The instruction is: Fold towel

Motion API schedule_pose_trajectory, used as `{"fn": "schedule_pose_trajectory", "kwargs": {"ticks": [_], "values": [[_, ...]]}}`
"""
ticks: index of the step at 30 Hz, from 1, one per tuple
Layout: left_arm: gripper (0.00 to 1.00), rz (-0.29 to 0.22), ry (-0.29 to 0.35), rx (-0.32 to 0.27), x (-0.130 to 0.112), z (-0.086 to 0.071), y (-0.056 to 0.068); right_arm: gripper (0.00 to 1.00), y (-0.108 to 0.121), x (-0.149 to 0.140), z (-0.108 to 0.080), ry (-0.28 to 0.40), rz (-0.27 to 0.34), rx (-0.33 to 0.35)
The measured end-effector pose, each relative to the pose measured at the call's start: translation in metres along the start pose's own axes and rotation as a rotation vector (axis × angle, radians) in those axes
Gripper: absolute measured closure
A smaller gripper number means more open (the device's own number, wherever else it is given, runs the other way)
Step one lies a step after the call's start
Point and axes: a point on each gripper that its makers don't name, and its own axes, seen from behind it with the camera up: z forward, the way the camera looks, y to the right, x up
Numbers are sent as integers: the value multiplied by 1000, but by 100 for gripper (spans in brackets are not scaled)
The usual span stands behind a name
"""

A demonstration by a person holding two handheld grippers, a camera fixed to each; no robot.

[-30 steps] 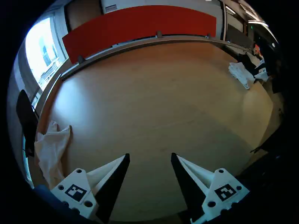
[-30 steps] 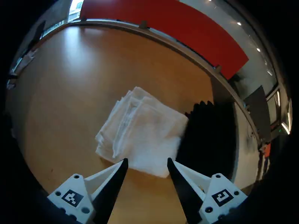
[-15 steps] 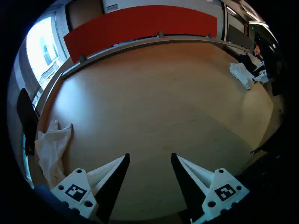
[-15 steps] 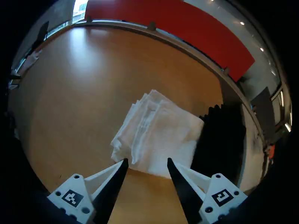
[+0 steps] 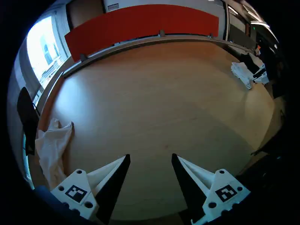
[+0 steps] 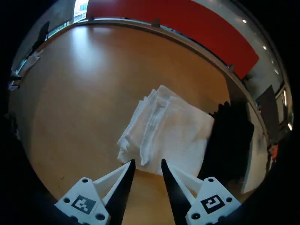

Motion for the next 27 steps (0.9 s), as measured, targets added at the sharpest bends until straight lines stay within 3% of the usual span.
{"fn": "schedule_pose_trajectory", "kwargs": {"ticks": [6, 10, 16, 27], "values": [[19, -2, -2, 1, -1, 0, 0, 61, 1, 0, 2, -4, -2, 2], [19, -1, -4, 1, -1, 1, 0, 76, 0, 0, 3, -8, -4, 8], [19, 0, -5, 2, -1, 1, 0, 91, -1, 0, 5, -13, -4, 13], [19, 0, 2, 0, 3, 3, 1, 94, 8, 19, -1, 17, 8, -2]]}}
